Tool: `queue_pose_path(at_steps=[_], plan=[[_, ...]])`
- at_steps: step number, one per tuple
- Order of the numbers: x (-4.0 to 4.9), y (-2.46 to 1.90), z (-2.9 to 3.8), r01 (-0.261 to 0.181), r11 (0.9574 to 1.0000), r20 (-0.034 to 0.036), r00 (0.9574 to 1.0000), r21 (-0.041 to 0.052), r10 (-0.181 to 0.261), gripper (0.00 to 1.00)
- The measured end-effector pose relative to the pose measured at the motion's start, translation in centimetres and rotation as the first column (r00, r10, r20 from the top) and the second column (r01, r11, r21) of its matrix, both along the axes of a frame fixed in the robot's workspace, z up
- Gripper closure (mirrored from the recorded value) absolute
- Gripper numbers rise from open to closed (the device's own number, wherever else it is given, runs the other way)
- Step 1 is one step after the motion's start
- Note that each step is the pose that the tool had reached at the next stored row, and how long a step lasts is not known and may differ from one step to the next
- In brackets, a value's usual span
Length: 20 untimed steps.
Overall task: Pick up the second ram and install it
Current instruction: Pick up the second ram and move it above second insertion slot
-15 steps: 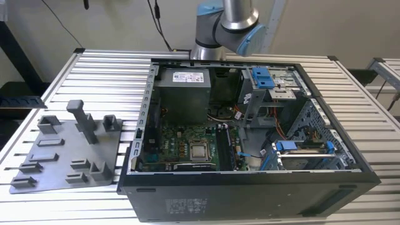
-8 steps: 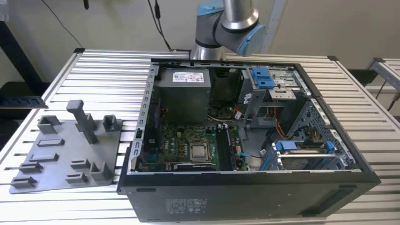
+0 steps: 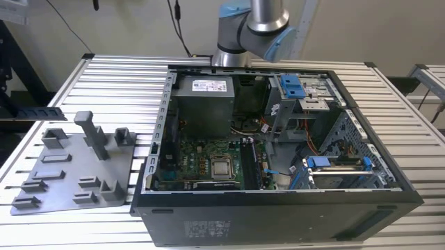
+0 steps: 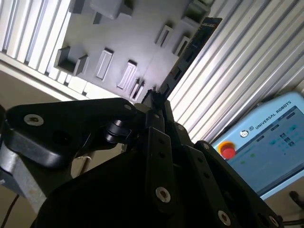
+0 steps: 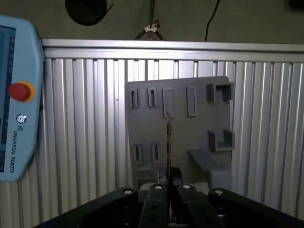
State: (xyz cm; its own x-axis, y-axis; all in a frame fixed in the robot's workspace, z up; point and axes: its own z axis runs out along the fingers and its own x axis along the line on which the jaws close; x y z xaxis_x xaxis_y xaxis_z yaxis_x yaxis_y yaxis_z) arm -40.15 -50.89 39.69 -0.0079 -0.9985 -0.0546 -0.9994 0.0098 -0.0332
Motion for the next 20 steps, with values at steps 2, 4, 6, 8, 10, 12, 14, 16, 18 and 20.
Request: queue_pose_path(at_steps=[2, 4, 6, 8, 10, 12, 14, 16, 18, 20], plan=[[0.64, 0.00, 0.00, 0.000, 1.0000, -0.0006, 1.0000, 0.0000, 0.000, 0.86], [1.27, 0.00, 0.00, 0.000, 1.0000, -0.0009, 1.0000, 0.0000, 0.000, 0.86], [1.89, 0.00, 0.00, -0.001, 1.0000, -0.0010, 1.0000, 0.0000, 0.001, 0.86], [2.50, 0.00, 0.00, -0.001, 1.0000, -0.0010, 1.0000, -0.0001, 0.001, 0.86], [3.26, 0.00, 0.00, -0.002, 1.0000, -0.0012, 1.0000, 0.0000, 0.002, 0.86], [3.99, 0.00, 0.00, -0.002, 1.0000, -0.0013, 1.0000, -0.0001, 0.002, 0.86], [4.66, 0.00, -0.01, -0.003, 1.0000, -0.0013, 1.0000, 0.0001, 0.003, 0.86], [5.23, 0.00, 0.00, -0.006, 1.0000, -0.0014, 1.0000, 0.0000, 0.006, 0.86], [5.79, 0.00, 0.00, -0.010, 1.0000, -0.0014, 0.9999, 0.0001, 0.010, 0.86], [6.37, 0.00, 0.00, -0.014, 0.9999, -0.0013, 0.9999, 0.0001, 0.014, 0.86]])
